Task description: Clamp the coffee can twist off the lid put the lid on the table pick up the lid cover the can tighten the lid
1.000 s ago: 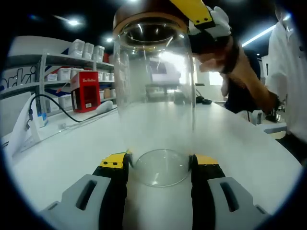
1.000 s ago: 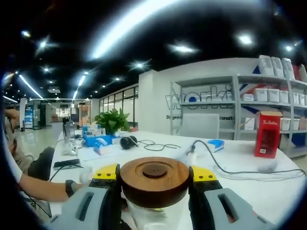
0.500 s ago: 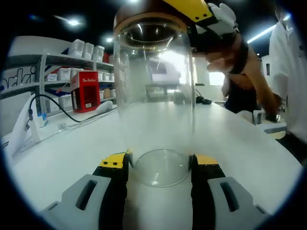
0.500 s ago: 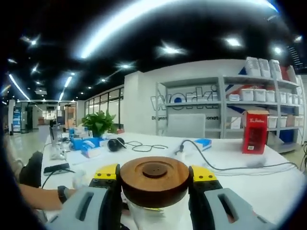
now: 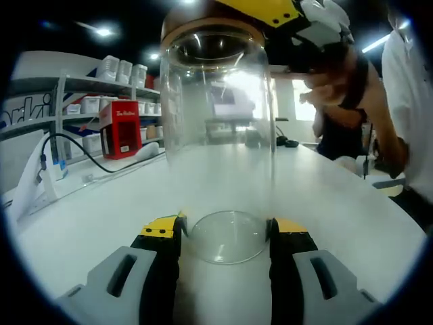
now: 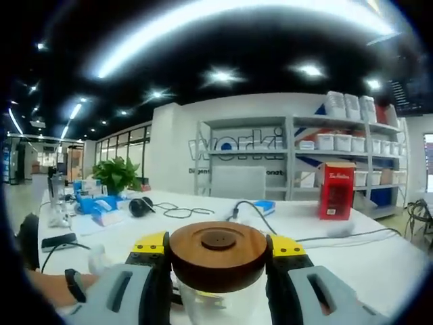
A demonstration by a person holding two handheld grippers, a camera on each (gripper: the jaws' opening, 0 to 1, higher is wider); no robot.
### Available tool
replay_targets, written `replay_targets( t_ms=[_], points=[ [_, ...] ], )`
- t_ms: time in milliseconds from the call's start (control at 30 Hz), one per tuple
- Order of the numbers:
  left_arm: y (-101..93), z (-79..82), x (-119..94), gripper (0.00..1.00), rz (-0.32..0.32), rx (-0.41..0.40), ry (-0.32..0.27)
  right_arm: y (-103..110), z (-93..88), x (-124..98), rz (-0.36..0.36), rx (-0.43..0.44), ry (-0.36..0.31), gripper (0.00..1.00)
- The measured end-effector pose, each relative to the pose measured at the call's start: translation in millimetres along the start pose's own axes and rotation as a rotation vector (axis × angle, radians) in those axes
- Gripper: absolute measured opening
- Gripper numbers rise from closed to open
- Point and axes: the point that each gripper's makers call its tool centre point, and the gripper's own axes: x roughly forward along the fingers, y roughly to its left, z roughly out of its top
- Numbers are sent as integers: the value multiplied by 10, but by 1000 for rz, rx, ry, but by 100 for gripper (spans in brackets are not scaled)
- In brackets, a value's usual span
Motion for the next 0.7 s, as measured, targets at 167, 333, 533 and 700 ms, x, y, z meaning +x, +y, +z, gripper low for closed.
replay_targets(
  t_ms=[167, 333, 533, 700],
  points=[
    [5, -3, 0, 43, 1, 0, 0, -24, 0, 5, -92, -5, 5, 51],
    [17, -4, 0, 43, 4, 0, 0, -41, 11, -5, -202, -35, -12, 51],
    [22, -3, 2, 43, 7, 0, 1, -40, 8, -15, -288, -54, -31, 51],
    [47, -6, 3, 43, 14, -1, 2, -52, 3, -19, -351, -47, -45, 51]
  ],
)
